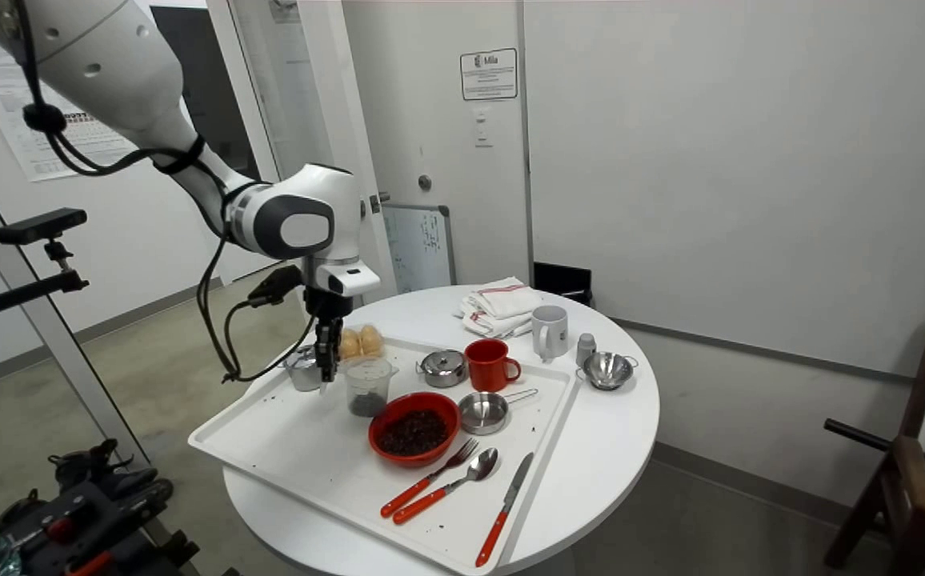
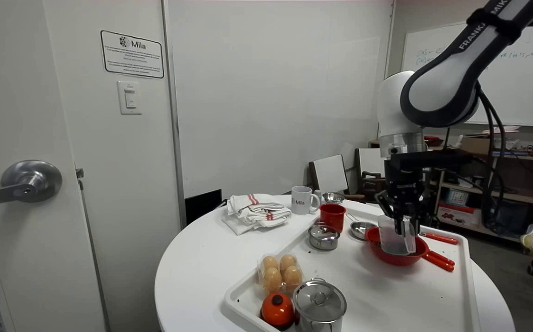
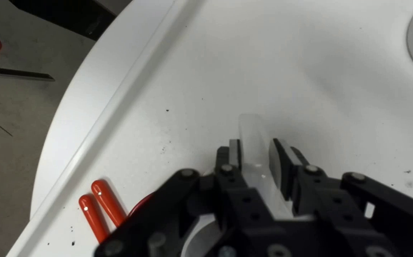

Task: Move the cup to the left

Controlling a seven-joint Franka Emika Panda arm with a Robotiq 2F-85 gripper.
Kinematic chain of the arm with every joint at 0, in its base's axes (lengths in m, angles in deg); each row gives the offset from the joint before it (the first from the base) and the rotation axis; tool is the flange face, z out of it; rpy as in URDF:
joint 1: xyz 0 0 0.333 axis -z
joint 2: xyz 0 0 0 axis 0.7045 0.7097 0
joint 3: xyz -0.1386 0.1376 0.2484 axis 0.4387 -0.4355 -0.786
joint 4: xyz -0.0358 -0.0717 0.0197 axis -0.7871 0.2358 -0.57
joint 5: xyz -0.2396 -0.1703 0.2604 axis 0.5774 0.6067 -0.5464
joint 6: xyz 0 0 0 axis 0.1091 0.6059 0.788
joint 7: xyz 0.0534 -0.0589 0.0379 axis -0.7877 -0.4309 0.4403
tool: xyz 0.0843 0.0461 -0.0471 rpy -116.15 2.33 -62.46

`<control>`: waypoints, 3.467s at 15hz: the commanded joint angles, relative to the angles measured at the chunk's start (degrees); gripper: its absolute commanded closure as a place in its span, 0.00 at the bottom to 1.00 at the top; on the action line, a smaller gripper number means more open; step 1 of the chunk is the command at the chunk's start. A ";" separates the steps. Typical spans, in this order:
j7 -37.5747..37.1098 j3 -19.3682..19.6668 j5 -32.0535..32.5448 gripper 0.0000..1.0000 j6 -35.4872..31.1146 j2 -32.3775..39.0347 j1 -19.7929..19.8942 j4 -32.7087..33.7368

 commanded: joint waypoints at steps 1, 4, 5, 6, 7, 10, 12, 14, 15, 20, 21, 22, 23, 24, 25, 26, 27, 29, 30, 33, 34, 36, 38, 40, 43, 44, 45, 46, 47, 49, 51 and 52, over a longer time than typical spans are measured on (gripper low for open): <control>9.70 -0.45 -8.44 0.88 3.75 -3.02 4.65 -0.10; 16.68 0.52 -14.77 0.88 5.95 -4.28 7.93 -0.46; 18.80 1.03 -15.74 0.88 7.33 -4.39 8.67 -0.33; 20.98 1.43 -16.60 0.88 8.76 -4.46 9.34 -0.13; 23.85 1.57 -17.40 0.88 10.34 -4.65 10.19 -0.01; 30.43 1.79 -18.82 0.88 13.74 -4.76 11.31 0.23; 33.74 1.63 -19.94 0.88 16.64 -4.78 11.75 0.57; 33.09 2.15 -20.97 0.88 19.03 -5.39 11.60 -0.19; 32.70 2.43 -21.11 0.88 20.46 -5.32 11.62 0.13; 23.05 7.52 -16.60 0.89 30.19 -3.87 12.13 5.48; 21.45 8.66 -16.37 0.89 31.85 -3.75 12.54 6.82; 19.98 9.59 -16.30 0.89 33.64 -3.33 12.93 8.45; 18.64 10.31 -16.27 0.89 35.20 -2.82 13.22 10.11; 17.19 10.80 -16.38 0.89 36.37 -2.24 13.35 11.74; 14.61 11.22 -16.16 0.89 36.85 -1.63 13.04 13.37; 12.35 11.48 -15.71 0.89 37.18 -1.07 12.67 14.84; 9.44 11.48 -15.34 0.89 37.57 -0.19 12.06 16.69; 2.52 11.43 -14.14 0.89 34.99 -0.36 10.11 15.53; -1.42 11.22 -13.73 0.89 33.96 0.06 9.08 15.67; -10.27 9.98 -13.32 0.89 33.20 1.68 6.63 16.62; -11.81 9.41 -14.08 0.89 32.86 2.07 6.16 16.77; -9.29 8.88 -14.23 0.88 32.48 1.11 6.88 15.25; -9.64 8.43 -14.21 0.74 32.26 1.50 6.42 15.26; -6.02 8.06 -16.54 0.90 30.06 0.18 7.65 13.02; 2.88 7.16 -22.27 0.90 27.99 -0.03 10.15 11.09; 5.91 7.03 -23.43 0.90 27.73 0.27 10.72 10.73; 8.69 7.06 -23.99 0.90 27.52 0.11 11.05 9.69; 11.29 7.05 -24.76 0.90 28.05 0.45 11.54 9.43; 13.33 7.18 -25.65 0.90 28.64 0.61 11.92 9.10; 17.23 7.18 -28.75 0.90 29.62 0.70 12.73 8.46; 19.77 7.24 -32.97 0.90 30.37 0.81 13.31 7.99; 20.60 7.30 -34.94 0.90 30.94 0.86 13.51 7.86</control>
